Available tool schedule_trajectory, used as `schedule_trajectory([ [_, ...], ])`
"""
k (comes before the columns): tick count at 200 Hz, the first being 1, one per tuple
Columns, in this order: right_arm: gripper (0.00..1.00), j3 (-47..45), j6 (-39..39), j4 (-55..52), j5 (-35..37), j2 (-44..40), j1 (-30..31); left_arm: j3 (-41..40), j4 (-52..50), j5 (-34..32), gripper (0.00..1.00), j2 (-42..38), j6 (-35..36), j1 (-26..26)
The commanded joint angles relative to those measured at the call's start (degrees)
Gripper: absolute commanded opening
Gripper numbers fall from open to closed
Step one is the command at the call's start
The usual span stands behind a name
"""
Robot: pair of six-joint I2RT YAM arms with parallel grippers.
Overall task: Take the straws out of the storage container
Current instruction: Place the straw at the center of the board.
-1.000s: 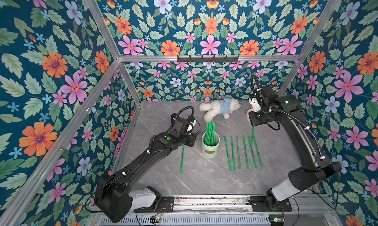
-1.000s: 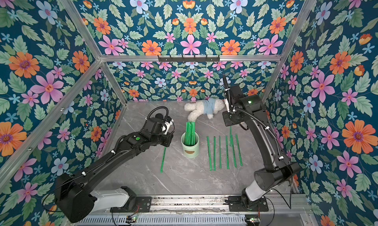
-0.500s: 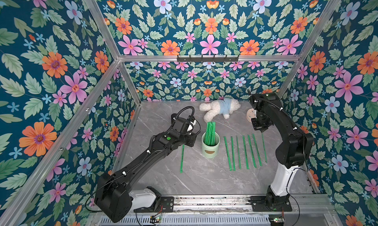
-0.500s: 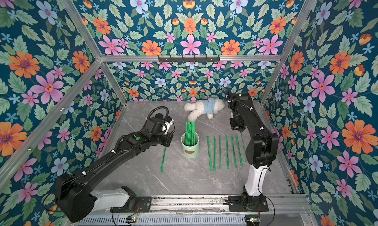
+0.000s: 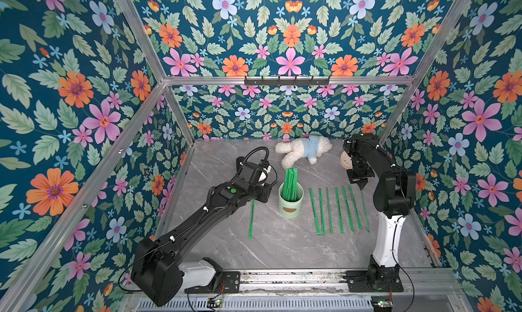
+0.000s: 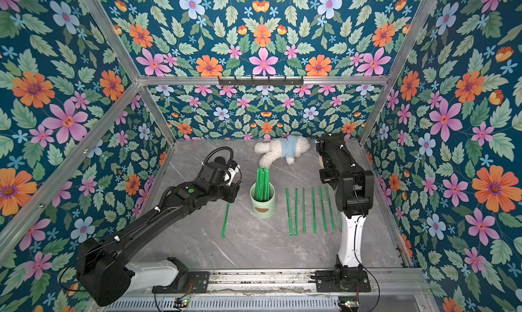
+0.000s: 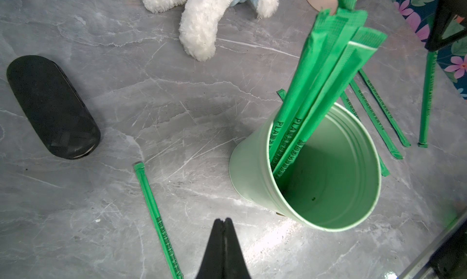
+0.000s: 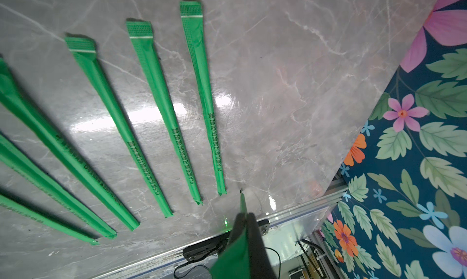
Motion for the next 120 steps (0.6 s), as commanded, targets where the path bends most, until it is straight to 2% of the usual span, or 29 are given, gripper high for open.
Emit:
schedule_trajectory([
  [1, 0.05, 1.34, 0.61, -1.91, 0.46, 1.84, -0.49, 0.26, -0.42, -0.48, 0.0, 0.2, 0.22, -0.11],
  [51, 0.05, 6.33, 0.52, -2.86, 1.34, 7.89, -1.05, 0.4, -0.47, -0.39, 0.0, 0.86, 0.09, -0.21],
  [120, 0.07, 10.77, 0.39, -3.72, 0.46, 12.08, -1.48, 0.37, -0.55, -0.31, 0.0, 1.12, 0.11, -0.3],
])
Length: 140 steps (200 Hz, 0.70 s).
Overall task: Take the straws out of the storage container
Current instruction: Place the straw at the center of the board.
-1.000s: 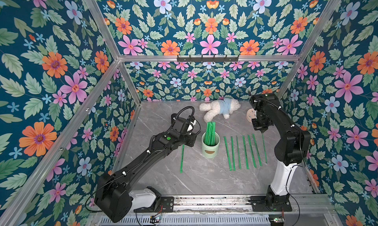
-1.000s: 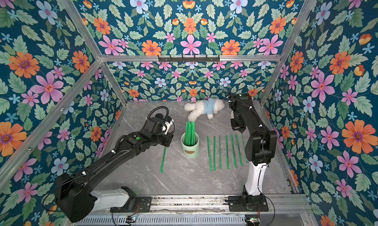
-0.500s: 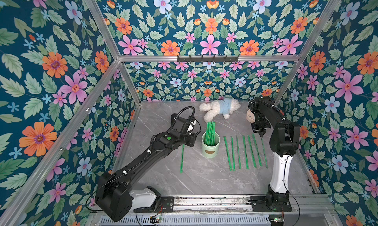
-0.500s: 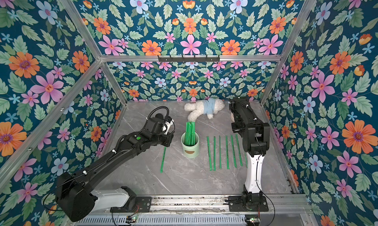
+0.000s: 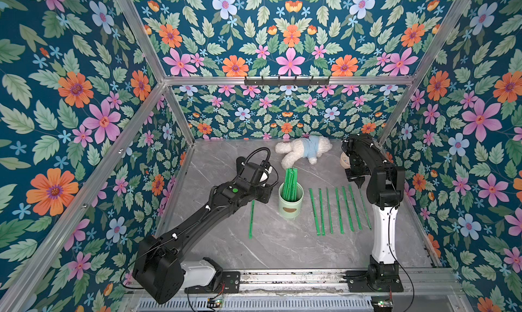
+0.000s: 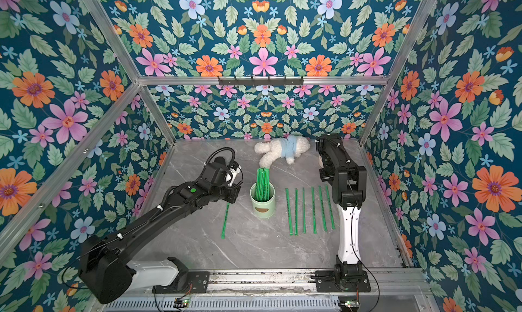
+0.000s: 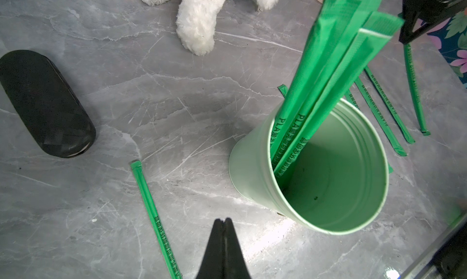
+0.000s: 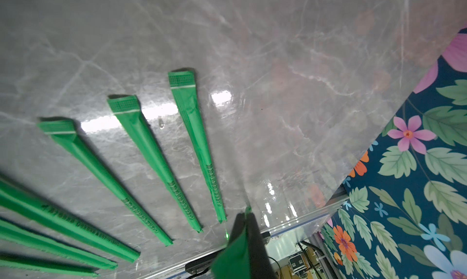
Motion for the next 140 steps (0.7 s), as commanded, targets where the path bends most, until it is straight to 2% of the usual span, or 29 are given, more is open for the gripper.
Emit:
schedule_trajectory([
  [1, 0.07, 0.62, 0.43, -2.02, -0.26, 0.81, -0.11, 0.34, -0.53, -0.27, 0.0, 0.07, 0.1, -0.02],
  [140, 0.11, 3.4, 0.47, -2.42, -0.82, 3.56, -1.1, 0.48, -0.53, -0.31, 0.0, 0.25, 0.18, -0.21],
])
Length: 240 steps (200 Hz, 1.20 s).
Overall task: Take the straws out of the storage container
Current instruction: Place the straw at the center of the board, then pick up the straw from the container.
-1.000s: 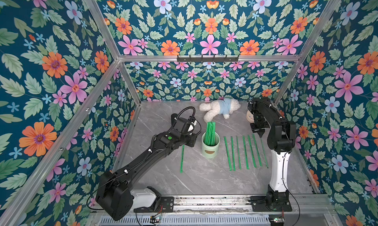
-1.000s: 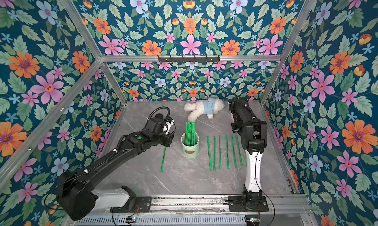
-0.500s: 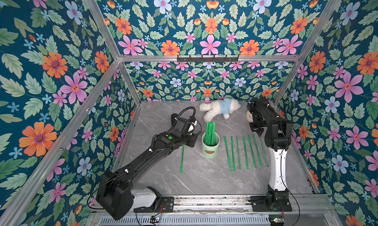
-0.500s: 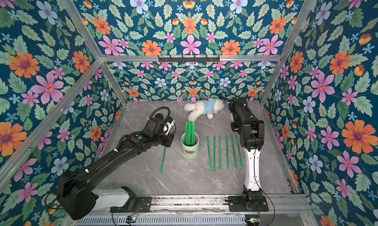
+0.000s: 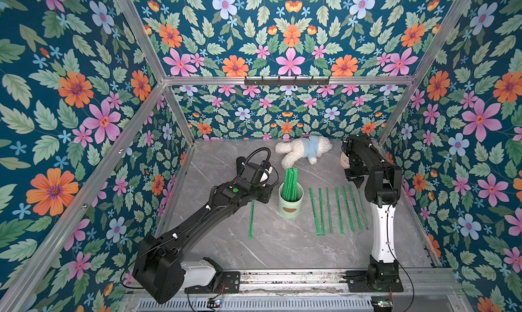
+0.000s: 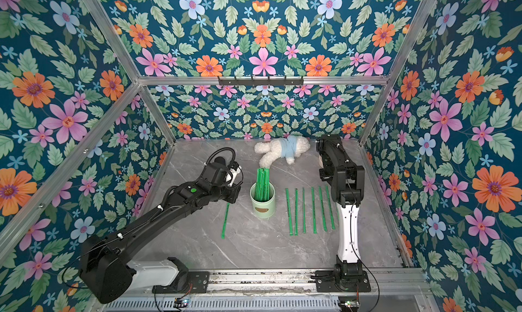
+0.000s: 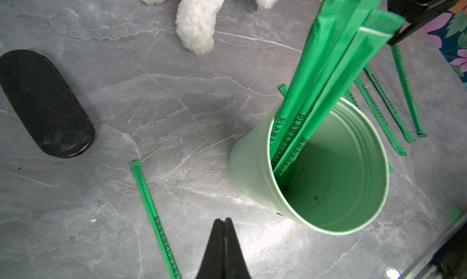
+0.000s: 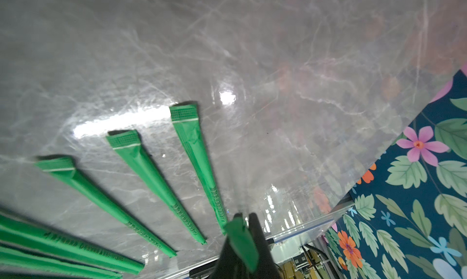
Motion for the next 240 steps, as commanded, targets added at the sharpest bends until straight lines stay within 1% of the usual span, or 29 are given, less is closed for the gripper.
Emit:
schedule_trajectory([
  [1, 0.11, 0.33, 0.46, -2.36, 0.06, 0.13, -0.08, 0.48, -0.53, -0.31, 0.0, 0.1, 0.13, -0.02],
  [63, 0.16, 0.21, 0.54, -2.39, 0.05, -0.38, -0.31, 0.42, -0.54, -0.23, 0.0, 0.1, 0.21, -0.09],
  [87, 0.16, 0.21, 0.63, -2.41, 0.06, -0.91, -0.31, 0.44, -0.53, -0.22, 0.0, 0.05, 0.18, -0.09],
  [125, 0.16, -0.18, 0.63, -1.86, -2.72, -4.95, -0.07, 0.56, -0.53, -0.48, 0.0, -0.03, 0.17, -0.13],
  [156, 0.16, -3.02, 0.28, 0.98, -6.83, -13.42, 1.49, 0.42, -0.58, -0.92, 0.0, -0.34, 0.09, -0.15],
  [174, 0.16, -6.83, -0.06, 4.79, -9.76, -20.38, 4.19, 0.45, -0.54, -1.35, 0.0, -0.56, 0.09, -0.15],
  [191, 0.16, -12.99, 0.0, 11.04, -13.39, -28.04, 7.39, 0.53, -0.62, -1.71, 0.0, -0.76, 0.09, -0.11],
  [212, 0.17, -22.73, 0.69, 21.1, -20.86, -38.43, 12.26, 0.47, -0.62, -2.06, 0.0, -1.07, 0.09, -0.15],
  [222, 0.18, -26.61, 1.86, 25.32, -22.15, -42.33, 14.74, 0.51, -0.62, -2.15, 0.0, -1.04, 0.09, -0.16],
  [227, 0.19, -28.43, 2.41, 27.46, -22.95, -45.69, 16.16, 0.53, -0.62, -2.2, 0.0, -1.04, 0.09, -0.14],
  [240, 0.2, -31.82, 4.46, 31.27, -23.87, -49.83, 19.92, 0.53, -0.62, -2.24, 0.0, -1.04, 0.09, -0.1],
])
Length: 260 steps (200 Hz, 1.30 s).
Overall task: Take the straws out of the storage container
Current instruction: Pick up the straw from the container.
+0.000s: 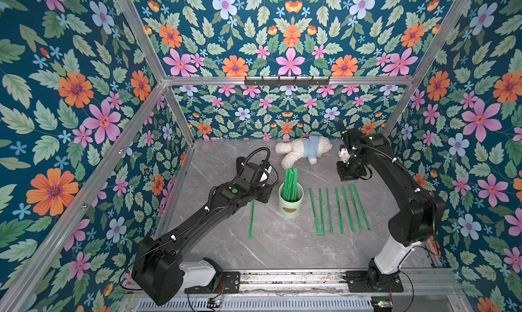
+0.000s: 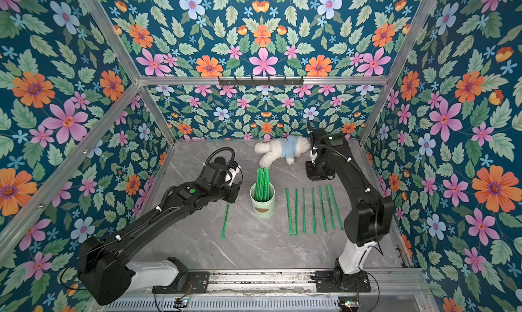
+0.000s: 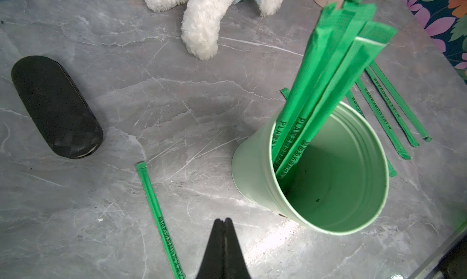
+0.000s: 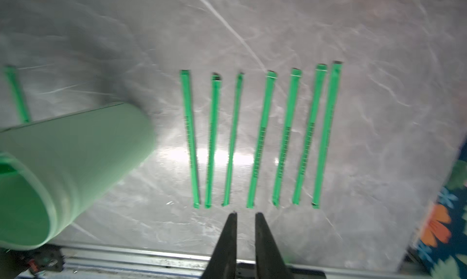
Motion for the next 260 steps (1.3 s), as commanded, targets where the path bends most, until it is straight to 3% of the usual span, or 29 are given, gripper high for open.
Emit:
schedule_trajectory([
  [1, 0.2, -4.96, 3.43, 12.03, -5.89, -6.26, 4.86, 0.47, -0.6, -0.73, 0.0, -0.28, 0.09, 0.07],
  [39, 0.22, -8.36, 6.93, 17.75, -5.7, -8.48, 16.22, 0.48, -0.58, -1.06, 0.0, -0.28, 0.09, 0.04],
  [63, 0.22, -8.92, 8.3, 20.76, -5.8, -6.14, 19.88, 0.38, -0.6, -1.26, 0.0, -0.48, 0.09, 0.09],
  [135, 0.22, -6.54, 9.24, 24.68, -7.68, 3.13, 22.07, 0.3, -0.6, -1.44, 0.0, -0.22, 0.18, 0.09],
  [260, 0.22, -1.82, 8.51, 23.32, -6.28, 9.33, 22.14, 0.38, -0.69, -0.92, 0.0, 0.16, 0.26, 0.03],
])
